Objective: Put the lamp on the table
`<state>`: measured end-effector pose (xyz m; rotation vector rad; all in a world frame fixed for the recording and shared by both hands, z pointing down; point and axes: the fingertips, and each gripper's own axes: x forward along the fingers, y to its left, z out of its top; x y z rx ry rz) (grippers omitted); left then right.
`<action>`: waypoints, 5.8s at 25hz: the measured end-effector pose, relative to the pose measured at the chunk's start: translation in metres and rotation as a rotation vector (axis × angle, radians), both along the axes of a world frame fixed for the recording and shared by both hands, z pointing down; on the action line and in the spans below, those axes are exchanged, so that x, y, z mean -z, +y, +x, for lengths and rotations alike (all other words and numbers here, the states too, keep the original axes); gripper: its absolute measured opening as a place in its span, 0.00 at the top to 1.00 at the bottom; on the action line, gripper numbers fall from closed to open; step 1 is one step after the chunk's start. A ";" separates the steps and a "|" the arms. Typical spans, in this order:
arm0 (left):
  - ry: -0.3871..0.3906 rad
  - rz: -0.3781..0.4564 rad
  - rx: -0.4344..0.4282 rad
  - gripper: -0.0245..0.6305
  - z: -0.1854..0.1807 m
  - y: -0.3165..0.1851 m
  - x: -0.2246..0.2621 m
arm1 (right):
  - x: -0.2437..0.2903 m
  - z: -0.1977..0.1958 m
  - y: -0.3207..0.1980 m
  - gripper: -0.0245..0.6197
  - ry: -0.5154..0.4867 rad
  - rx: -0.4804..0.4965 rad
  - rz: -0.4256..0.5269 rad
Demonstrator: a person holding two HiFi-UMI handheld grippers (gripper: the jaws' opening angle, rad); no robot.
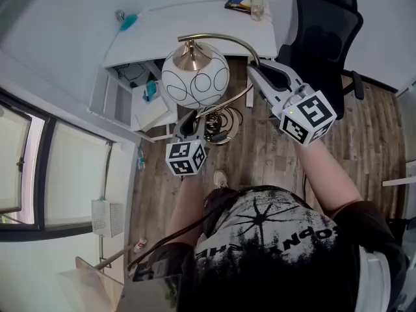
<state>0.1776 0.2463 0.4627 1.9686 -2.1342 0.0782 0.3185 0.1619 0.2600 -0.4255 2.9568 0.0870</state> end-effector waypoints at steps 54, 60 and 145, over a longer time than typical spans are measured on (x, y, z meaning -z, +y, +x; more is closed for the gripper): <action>0.026 0.022 -0.198 0.81 -0.213 -0.160 0.000 | 0.005 -0.197 -0.116 0.90 -0.017 -0.189 0.015; 0.030 0.025 -0.207 0.81 -0.231 -0.177 -0.002 | 0.003 -0.215 -0.131 0.90 -0.012 -0.199 0.013; 0.094 -0.062 -0.030 0.81 -0.539 -0.562 -0.062 | -0.047 -0.554 -0.554 0.90 0.028 0.096 -0.043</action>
